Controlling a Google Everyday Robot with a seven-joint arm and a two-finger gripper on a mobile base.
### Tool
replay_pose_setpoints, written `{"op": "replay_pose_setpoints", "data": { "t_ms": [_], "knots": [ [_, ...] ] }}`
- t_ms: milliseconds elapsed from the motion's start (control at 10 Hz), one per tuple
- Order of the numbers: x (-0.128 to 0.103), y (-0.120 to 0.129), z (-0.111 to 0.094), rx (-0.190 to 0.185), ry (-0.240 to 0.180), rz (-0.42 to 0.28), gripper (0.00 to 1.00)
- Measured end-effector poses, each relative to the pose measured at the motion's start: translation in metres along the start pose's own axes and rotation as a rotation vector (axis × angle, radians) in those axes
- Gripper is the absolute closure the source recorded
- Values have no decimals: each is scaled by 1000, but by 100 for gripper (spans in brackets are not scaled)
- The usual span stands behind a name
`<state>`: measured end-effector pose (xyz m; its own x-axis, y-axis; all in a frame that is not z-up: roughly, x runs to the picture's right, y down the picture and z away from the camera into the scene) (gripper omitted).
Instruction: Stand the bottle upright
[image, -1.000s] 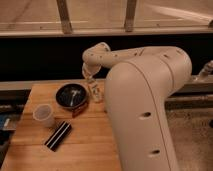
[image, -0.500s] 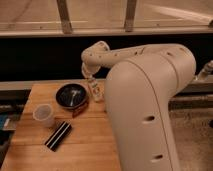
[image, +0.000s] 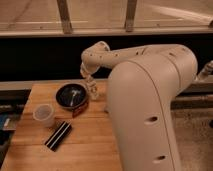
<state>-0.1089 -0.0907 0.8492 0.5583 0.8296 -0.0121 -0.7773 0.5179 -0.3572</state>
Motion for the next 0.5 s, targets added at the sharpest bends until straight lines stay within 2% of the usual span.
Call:
{"op": "replay_pose_setpoints", "data": {
  "t_ms": [500],
  "knots": [
    [3,-5,-16,18,-22,6,50]
  ]
}}
